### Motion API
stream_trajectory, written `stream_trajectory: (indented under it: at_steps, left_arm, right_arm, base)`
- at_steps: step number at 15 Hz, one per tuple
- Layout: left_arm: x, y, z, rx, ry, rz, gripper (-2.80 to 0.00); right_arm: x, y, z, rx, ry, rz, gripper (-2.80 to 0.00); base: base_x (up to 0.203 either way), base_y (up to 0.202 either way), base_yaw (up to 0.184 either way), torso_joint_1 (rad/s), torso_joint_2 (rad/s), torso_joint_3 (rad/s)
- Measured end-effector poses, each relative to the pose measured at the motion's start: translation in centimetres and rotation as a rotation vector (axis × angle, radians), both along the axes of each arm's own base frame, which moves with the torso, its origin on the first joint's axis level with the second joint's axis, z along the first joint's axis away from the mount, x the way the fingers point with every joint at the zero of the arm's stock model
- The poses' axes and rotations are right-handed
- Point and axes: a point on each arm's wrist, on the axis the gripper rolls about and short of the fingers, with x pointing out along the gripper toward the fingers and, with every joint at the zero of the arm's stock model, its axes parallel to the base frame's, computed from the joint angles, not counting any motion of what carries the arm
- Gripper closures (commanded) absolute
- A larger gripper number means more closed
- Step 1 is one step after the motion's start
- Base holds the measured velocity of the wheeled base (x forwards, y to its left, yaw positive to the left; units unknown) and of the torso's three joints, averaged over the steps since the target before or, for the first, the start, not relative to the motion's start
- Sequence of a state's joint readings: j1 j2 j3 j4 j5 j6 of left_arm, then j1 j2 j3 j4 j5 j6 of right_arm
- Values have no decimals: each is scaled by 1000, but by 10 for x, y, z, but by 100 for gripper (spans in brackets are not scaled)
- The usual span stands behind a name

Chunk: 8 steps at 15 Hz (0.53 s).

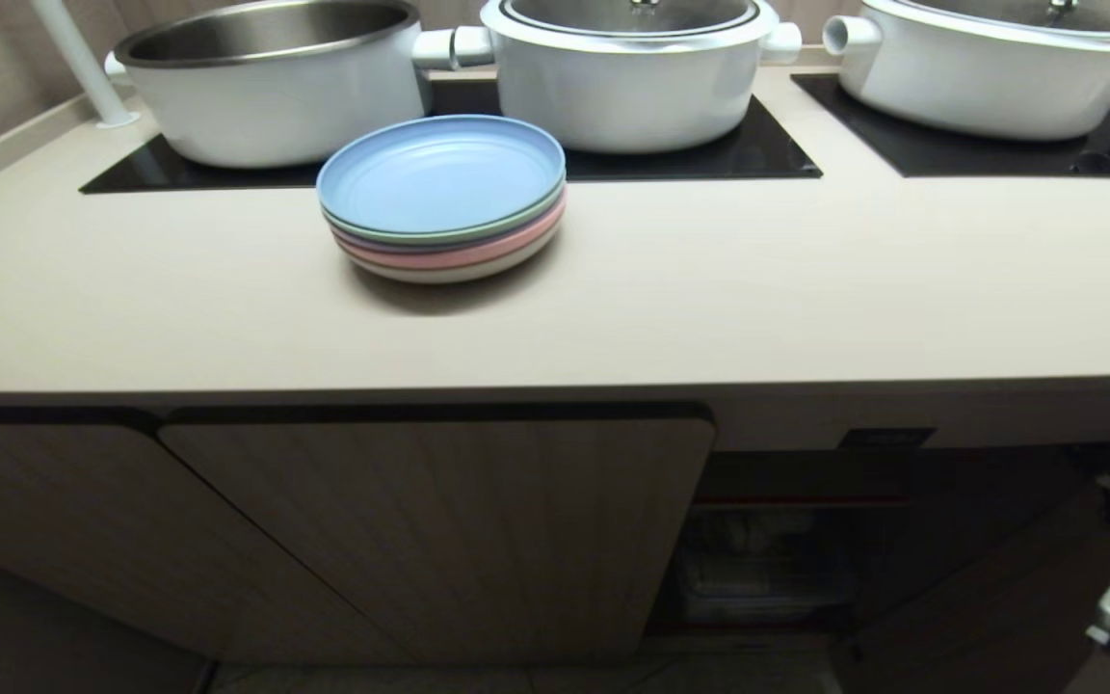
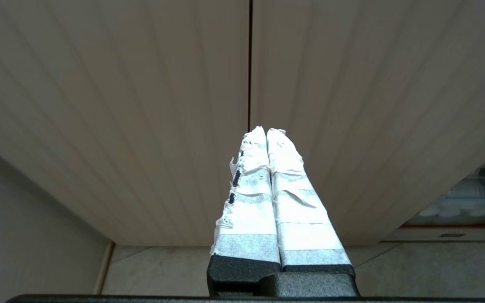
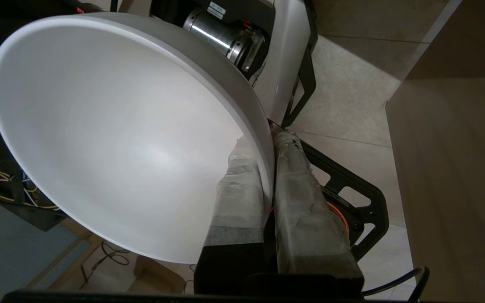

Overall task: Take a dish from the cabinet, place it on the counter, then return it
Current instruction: Put it back into the cabinet

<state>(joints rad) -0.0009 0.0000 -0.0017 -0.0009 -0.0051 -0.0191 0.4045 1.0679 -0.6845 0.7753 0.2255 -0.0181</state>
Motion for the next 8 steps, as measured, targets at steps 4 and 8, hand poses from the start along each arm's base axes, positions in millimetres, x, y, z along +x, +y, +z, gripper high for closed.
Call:
stream_trajectory:
  at_steps: [4, 8]
  left_arm:
    - [0, 0, 0, 0, 0, 0, 0]
    - [0, 0, 0, 0, -1, 0, 0]
  right_arm:
    - [0, 0, 0, 0, 0, 0, 0]
    - [0, 0, 0, 0, 0, 0, 0]
  base:
    - [0, 0, 0, -215, 508, 285]
    - [0, 0, 0, -201, 478, 283]
